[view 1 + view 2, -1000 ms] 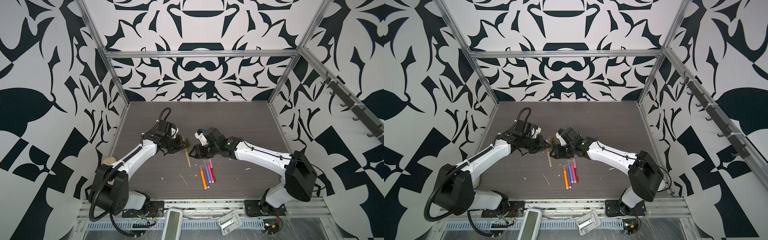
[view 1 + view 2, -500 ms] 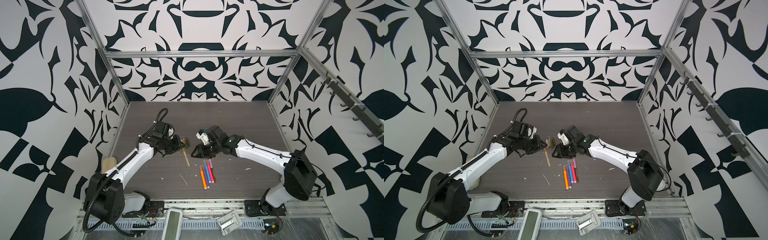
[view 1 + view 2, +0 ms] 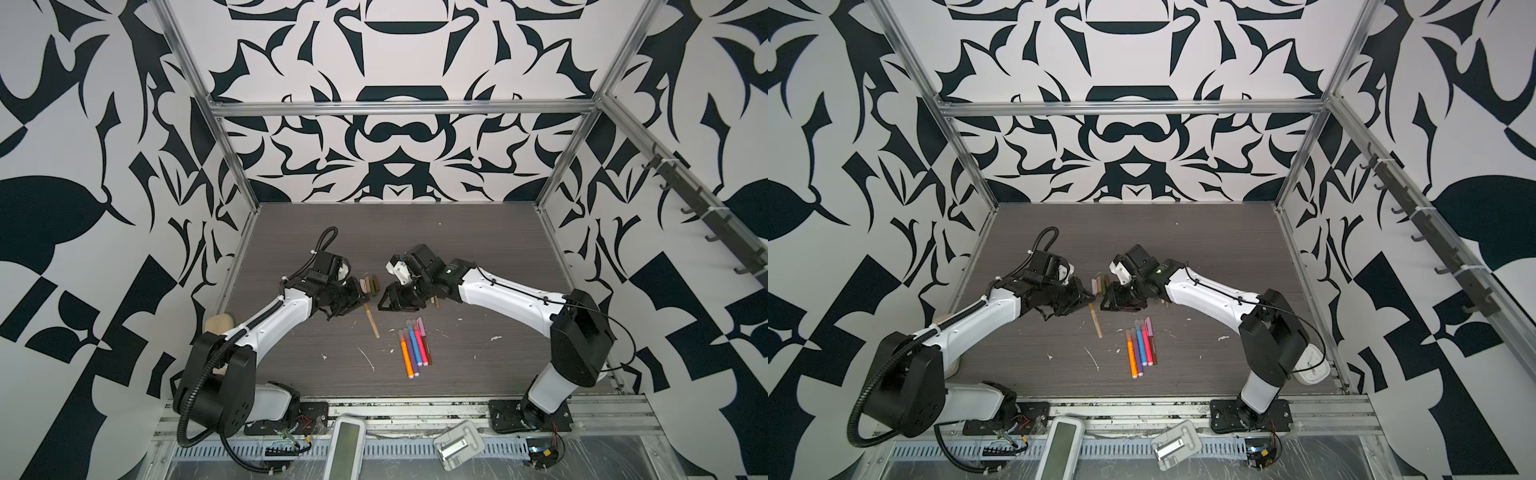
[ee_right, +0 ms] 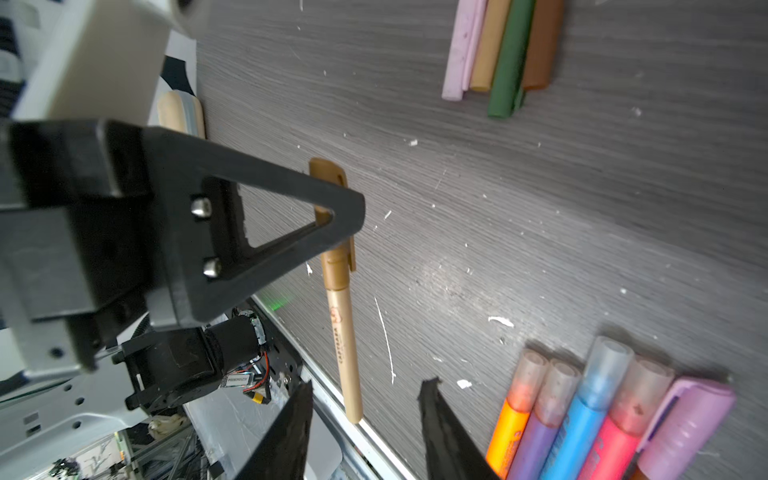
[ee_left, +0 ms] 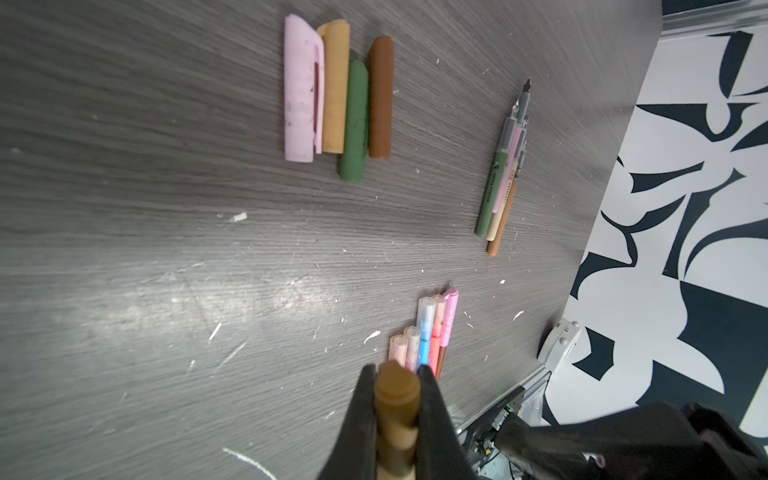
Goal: Open the pen caps
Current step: 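Grip the tan cap with the left gripper and pull it off the pen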
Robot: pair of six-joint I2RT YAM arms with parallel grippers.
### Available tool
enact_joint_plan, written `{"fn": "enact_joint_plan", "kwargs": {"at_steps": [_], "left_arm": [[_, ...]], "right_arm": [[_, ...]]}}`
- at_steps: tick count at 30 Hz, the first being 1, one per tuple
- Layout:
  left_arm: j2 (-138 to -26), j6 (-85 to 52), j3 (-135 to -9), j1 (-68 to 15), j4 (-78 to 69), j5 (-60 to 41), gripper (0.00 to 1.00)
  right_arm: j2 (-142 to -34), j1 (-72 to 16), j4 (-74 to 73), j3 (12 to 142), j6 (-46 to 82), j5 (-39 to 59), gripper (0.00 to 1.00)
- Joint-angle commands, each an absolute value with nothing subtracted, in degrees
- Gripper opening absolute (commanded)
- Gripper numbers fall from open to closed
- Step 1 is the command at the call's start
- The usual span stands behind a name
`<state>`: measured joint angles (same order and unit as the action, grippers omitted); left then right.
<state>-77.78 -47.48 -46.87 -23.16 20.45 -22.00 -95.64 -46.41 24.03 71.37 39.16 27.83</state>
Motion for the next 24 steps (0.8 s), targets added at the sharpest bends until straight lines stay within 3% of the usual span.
{"fn": "enact_joint_plan", "kwargs": {"at_steps": [1,18,21,24], "left_arm": [[-77.5,-43.7,-49.6,-23.0,21.9,-22.2,0.00],[-81.0,-43.4,-51.3,-23.2,22.6,-27.9,0.00],[-80.9,-43.6,-51.7,-23.2,22.6,-28.0,0.00],[-80.8,-43.6,-51.9,-23.2,23.0,-28.0,0.00]], "right_arm": [[-94.7,-47.3,19.4,69.9,38.0,28.8,0.45],[-99.1,-51.1,14.5,68.0,41.7,29.4,0.42],[-98.9,-51.3,14.5,68.2,41.8,28.8,0.32],[-98.8,-51.3,16.6,69.3,41.2,26.5,0.02]]}}
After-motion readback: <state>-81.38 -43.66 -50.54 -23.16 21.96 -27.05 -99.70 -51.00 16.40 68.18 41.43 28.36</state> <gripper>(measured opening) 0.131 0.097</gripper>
